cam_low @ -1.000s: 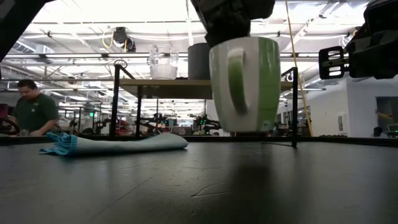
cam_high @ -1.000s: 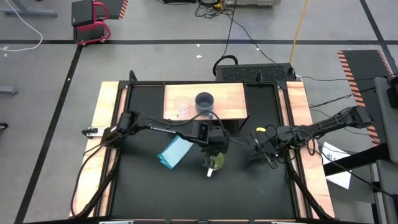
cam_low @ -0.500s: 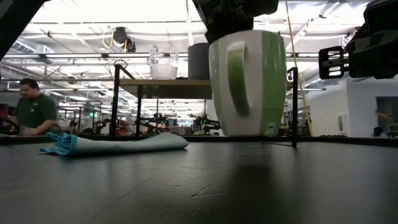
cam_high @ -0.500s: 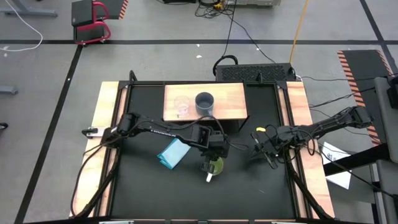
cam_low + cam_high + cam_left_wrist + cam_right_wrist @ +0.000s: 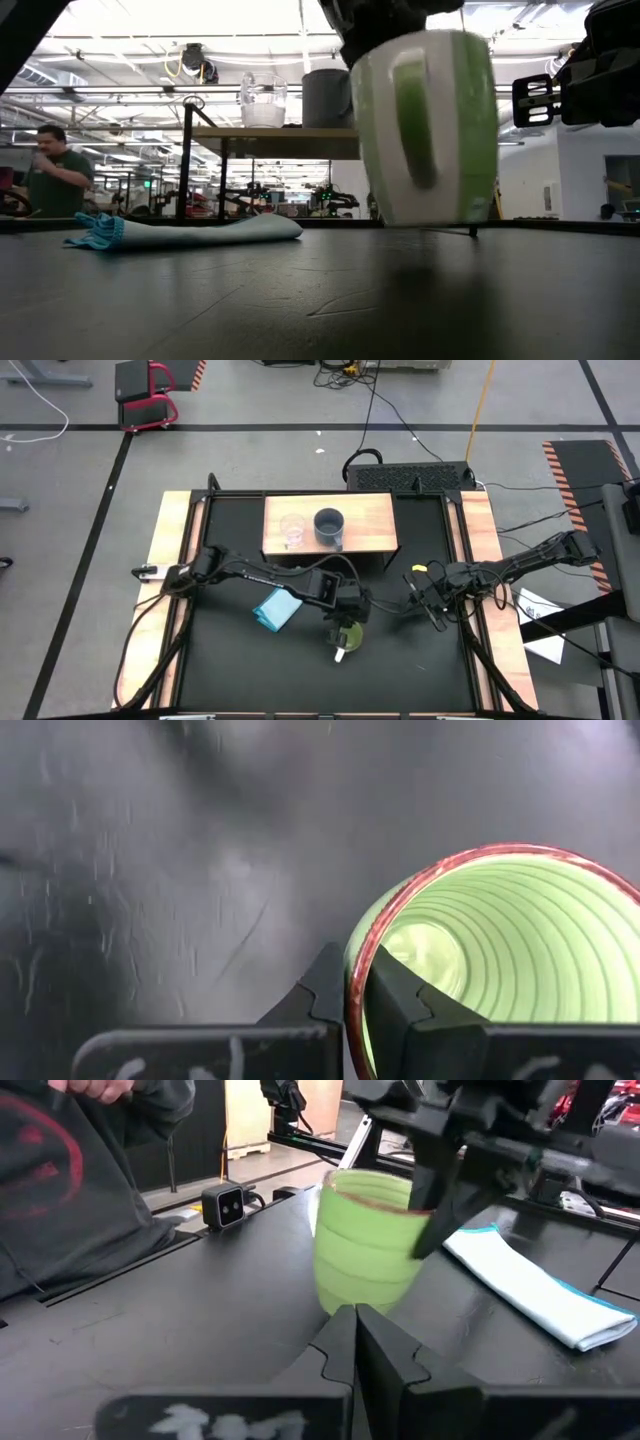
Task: Stack small to large cups/mugs on shelf
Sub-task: Put the green mug on the shelf
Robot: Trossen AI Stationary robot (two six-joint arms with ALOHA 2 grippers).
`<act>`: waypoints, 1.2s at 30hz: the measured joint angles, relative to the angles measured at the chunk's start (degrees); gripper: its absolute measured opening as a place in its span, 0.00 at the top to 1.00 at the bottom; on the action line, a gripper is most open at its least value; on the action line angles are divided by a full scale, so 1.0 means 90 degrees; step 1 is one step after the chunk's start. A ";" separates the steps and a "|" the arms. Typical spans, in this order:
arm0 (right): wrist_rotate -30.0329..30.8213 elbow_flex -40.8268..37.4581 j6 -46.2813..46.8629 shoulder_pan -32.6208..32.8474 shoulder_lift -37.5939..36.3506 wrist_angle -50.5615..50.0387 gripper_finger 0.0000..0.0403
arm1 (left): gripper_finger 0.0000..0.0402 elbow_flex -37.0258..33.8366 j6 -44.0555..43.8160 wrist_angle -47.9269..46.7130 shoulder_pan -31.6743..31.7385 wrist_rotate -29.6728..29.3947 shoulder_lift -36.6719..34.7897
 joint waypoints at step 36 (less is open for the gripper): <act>0.0000 0.0000 0.0002 0.0000 -0.0001 -0.0002 1.00 | 0.95 0.0000 -0.0124 0.0061 -0.0073 0.0052 0.0066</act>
